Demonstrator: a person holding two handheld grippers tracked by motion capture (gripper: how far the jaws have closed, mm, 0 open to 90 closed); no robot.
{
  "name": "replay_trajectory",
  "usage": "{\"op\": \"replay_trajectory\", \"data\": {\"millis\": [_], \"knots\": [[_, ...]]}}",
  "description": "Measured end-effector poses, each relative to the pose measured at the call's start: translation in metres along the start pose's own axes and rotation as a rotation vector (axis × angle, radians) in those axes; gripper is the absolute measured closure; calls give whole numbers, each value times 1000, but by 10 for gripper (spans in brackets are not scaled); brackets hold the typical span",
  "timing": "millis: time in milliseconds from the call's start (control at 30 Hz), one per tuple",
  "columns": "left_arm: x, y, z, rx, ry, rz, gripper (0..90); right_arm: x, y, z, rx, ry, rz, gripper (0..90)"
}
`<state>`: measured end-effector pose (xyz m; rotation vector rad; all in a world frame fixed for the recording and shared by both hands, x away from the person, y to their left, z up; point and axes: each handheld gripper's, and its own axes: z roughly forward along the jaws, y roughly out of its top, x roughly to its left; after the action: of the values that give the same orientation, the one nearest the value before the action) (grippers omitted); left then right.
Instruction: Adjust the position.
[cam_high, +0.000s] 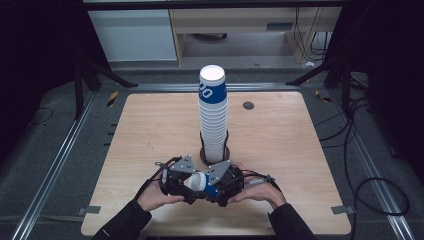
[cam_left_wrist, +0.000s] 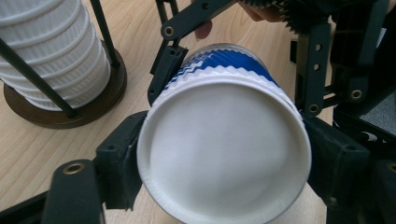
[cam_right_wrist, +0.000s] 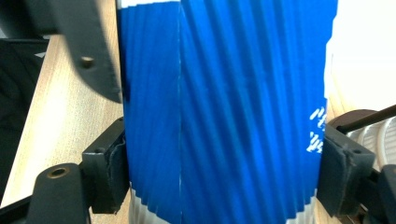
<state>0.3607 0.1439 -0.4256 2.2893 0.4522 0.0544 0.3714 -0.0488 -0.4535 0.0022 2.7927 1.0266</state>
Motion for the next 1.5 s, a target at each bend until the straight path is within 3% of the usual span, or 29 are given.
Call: {"op": "replay_trajectory", "data": {"millis": [400,600,800,1033,1133,1300,1500], "knots": [[0,-1,0,5,-5,-9,258,0,0,1,6,8,15,184],[2,-1,-7,-19,6,-11,260,-4,-1,-4,-32,-4,43,111],[11,-4,-24,-73,36,-39,259,-11,-5,-23,-114,-48,94,89],[23,-11,-45,-192,60,-79,258,-22,-16,-50,-241,-86,179,95],[26,-13,-50,-249,50,-91,258,-27,-21,-57,-309,-87,222,95],[26,-14,-56,-318,39,-85,258,-29,-25,-59,-342,-70,254,91],[24,-13,-54,-341,-6,-79,259,-27,-23,-54,-371,-10,258,87]]}}
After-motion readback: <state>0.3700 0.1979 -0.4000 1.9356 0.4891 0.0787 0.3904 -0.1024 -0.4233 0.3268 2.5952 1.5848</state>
